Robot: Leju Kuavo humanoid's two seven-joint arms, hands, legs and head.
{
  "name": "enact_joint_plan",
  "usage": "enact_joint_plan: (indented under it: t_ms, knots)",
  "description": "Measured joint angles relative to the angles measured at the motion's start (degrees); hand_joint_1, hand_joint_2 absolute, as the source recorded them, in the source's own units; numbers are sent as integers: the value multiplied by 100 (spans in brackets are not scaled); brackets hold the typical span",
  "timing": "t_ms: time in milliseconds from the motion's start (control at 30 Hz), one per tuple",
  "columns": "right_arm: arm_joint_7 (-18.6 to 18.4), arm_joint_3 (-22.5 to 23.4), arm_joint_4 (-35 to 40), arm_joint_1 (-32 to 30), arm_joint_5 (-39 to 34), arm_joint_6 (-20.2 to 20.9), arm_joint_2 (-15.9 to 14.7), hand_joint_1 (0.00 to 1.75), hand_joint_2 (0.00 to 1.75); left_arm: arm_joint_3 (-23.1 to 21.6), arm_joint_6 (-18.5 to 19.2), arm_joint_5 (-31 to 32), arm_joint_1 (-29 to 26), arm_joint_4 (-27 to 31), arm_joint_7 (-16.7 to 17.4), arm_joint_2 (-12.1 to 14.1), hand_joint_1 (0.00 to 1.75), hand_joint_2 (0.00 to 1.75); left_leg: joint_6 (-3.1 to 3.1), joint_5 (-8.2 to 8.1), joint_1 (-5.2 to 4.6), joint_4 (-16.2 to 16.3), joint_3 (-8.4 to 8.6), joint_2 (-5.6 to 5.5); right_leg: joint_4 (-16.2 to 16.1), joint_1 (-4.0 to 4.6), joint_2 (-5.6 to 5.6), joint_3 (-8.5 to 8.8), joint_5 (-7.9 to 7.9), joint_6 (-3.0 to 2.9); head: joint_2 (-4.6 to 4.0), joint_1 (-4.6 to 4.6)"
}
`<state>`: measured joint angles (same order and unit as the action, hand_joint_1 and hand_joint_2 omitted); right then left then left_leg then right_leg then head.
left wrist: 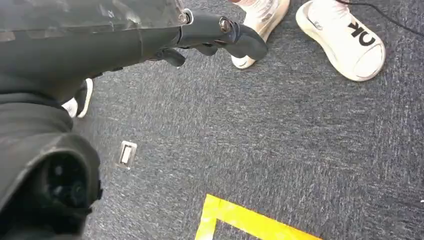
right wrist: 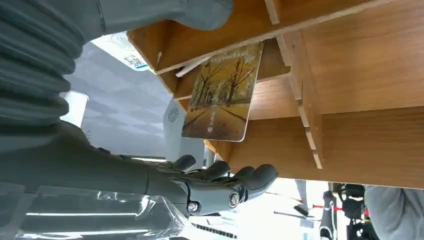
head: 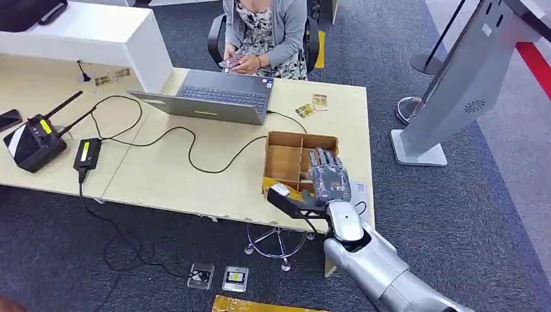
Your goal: Pass the card to the sensor for recognition and then transmit it.
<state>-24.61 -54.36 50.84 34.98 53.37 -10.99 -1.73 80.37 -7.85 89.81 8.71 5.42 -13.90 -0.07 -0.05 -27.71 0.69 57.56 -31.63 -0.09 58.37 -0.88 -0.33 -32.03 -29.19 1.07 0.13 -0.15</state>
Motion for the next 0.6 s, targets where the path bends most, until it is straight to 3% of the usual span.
enact_joint_plan:
  t_ms: [167,200,233,600]
  knots:
    - [-40,2,-70,21,64,-149,2,3,175,0,7,0,0,0,0,-9,0,0,0,0,0,0,0,0,0,0,0,0,0,0,0,0]
    - [-28,2,-85,23,64,-171,2,143,175,0,9,0,0,0,0,-7,0,0,0,0,0,0,0,0,0,0,0,0,0,0,0,0]
    - [-5,2,-98,24,64,-181,9,169,175,0,9,0,0,0,0,-7,0,0,0,0,0,0,0,0,0,0,0,0,0,0,0,0]
    - [96,0,-216,24,59,-177,70,175,175,0,0,-7,1,2,-4,-7,0,0,0,0,0,0,1,0,0,0,1,0,0,0,0,0]
